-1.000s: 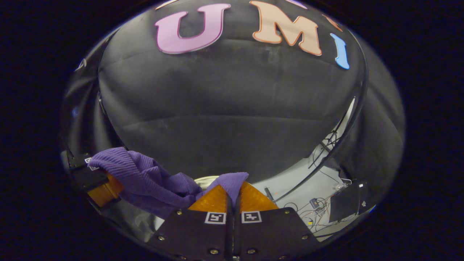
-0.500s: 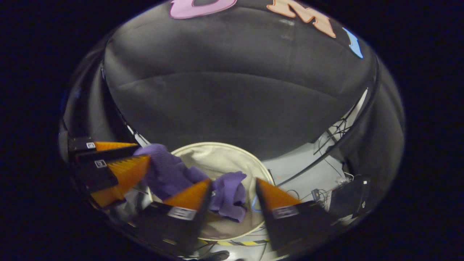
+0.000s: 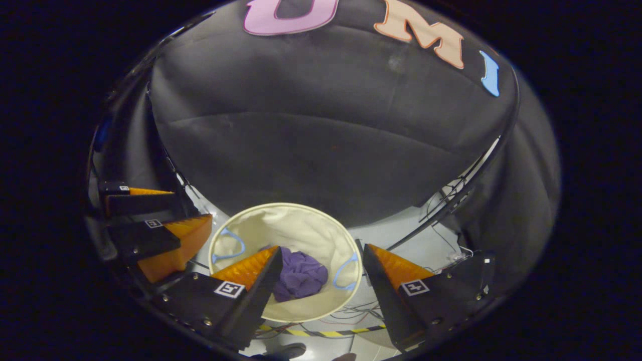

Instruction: Grasp the clothes on the hanger with both hands and then place them into the laundry hamper below.

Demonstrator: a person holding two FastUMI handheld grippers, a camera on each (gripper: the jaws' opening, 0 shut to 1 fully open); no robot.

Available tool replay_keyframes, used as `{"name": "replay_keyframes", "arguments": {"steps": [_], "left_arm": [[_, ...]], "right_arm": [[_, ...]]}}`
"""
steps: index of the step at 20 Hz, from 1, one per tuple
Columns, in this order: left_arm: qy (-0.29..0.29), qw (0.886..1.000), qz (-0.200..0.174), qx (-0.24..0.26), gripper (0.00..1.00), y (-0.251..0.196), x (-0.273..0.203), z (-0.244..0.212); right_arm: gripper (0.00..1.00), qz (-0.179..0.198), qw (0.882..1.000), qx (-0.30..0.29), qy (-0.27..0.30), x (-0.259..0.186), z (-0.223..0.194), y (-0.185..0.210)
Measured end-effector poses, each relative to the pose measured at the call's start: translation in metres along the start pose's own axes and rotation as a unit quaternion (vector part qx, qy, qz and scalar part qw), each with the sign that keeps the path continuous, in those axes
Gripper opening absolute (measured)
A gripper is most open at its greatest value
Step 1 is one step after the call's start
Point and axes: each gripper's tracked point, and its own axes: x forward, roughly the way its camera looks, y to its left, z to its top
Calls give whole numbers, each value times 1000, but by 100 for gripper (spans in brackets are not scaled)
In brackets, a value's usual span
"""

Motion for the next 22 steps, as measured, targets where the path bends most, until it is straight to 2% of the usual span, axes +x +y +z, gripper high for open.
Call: {"name": "replay_keyframes", "arguments": {"steps": [5,10,13,22], "left_arm": [[-16,1000,22,-3,98,12,-58,27],[-20,999,41,26,98,23,-108,35],[-30,998,45,26,97,18,-135,41],[-80,994,68,19,99,17,-206,75]], "right_arm": [[98,5,1000,9,-20,-51,38,-9],[98,6,999,28,-39,-106,53,-34],[98,6,998,47,-51,-126,64,-50],[97,37,992,76,-95,-199,102,-69]]}}
